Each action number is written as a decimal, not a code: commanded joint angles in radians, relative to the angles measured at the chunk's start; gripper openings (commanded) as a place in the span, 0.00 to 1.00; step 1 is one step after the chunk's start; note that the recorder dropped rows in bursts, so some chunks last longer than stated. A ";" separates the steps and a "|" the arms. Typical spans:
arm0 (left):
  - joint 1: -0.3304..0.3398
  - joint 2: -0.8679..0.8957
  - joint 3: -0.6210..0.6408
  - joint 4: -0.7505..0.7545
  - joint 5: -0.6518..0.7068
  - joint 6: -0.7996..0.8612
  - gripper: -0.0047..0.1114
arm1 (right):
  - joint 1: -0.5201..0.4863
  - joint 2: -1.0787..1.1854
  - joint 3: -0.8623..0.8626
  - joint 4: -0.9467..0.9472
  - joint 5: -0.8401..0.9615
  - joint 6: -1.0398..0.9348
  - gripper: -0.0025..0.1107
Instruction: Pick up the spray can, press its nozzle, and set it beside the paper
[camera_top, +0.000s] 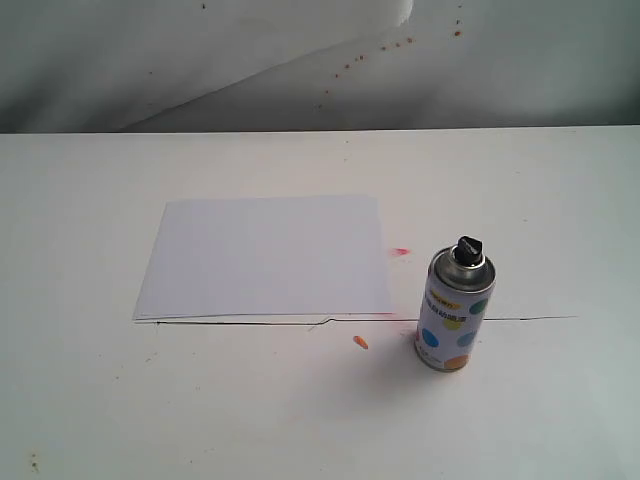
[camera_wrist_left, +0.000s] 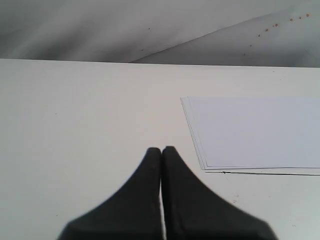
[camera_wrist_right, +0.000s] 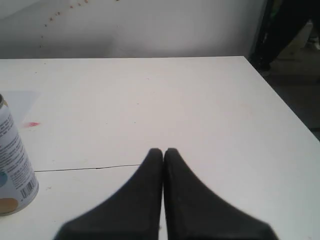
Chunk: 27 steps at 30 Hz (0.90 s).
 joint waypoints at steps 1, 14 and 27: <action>-0.002 -0.005 0.005 0.001 -0.005 -0.001 0.04 | 0.003 -0.006 0.003 0.003 -0.004 -0.006 0.02; -0.002 -0.005 0.005 0.001 -0.005 -0.001 0.04 | 0.003 -0.006 0.003 0.129 -0.396 -0.001 0.02; -0.002 -0.005 0.005 0.001 -0.005 -0.001 0.04 | 0.003 -0.006 0.003 0.163 -0.851 0.026 0.02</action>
